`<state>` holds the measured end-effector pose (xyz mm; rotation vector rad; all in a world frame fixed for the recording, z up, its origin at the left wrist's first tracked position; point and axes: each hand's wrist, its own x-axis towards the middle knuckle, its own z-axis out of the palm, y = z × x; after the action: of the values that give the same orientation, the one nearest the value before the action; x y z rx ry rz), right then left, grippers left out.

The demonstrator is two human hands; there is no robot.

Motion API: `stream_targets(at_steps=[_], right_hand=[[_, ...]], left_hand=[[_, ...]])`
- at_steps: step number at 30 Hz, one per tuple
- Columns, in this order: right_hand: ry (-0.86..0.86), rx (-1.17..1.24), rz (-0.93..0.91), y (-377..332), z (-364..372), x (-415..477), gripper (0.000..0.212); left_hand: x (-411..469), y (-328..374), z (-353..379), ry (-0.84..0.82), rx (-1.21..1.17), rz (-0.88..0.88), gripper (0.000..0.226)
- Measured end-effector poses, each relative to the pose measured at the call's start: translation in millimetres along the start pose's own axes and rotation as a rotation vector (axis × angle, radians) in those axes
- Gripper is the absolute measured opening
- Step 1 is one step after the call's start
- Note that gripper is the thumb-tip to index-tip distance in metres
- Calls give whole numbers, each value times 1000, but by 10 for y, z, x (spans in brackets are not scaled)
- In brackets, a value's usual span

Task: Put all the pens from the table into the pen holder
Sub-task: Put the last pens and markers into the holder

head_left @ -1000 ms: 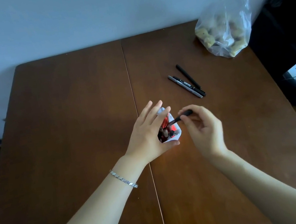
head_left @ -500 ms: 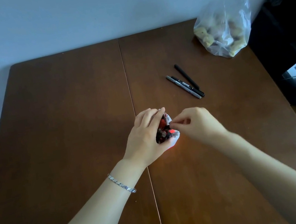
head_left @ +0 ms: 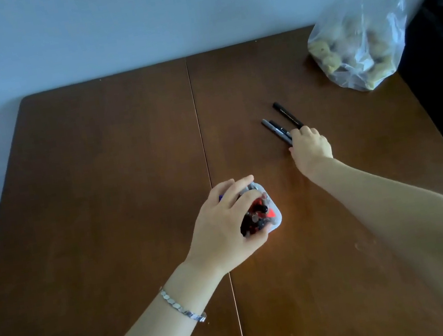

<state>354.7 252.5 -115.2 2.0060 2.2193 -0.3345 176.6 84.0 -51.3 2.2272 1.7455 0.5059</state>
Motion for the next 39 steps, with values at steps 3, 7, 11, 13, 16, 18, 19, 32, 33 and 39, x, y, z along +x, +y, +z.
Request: stream_targets(at_steps=[3, 7, 11, 13, 16, 18, 19, 32, 33, 39], right_hand=[[-65, 1, -9, -100, 111, -104, 30], [-188, 297, 33, -100, 117, -534, 28], [-175, 702, 17, 155, -201, -1093, 15], [-144, 799, 2, 296, -442, -1365, 13], [-144, 886, 12, 458, -765, -1677, 11], [-180, 932, 12, 516, -905, -1818, 11], [-191, 937, 10, 532, -952, -1868, 12], [115, 455, -342, -58, -1110, -1763, 11], [133, 443, -372, -122, -1083, -1737, 11], [107, 325, -475, -494, -598, -1693, 23]], left_hand=[[-18, 35, 20, 20, -69, -41, 49], [9, 79, 9, 23, -158, -51, 46], [11, 51, -49, -35, -230, -70, 43], [1, 48, -73, -64, -263, -92, 44], [1, 60, -98, -88, -353, -138, 41], [3, 68, -109, -98, -373, -155, 40], [2, 73, -115, -101, -372, -160, 40], [81, 127, -74, 27, -208, -120, 31], [78, 131, -77, 23, -219, -116, 29], [61, 123, -107, -34, -507, -260, 26]])
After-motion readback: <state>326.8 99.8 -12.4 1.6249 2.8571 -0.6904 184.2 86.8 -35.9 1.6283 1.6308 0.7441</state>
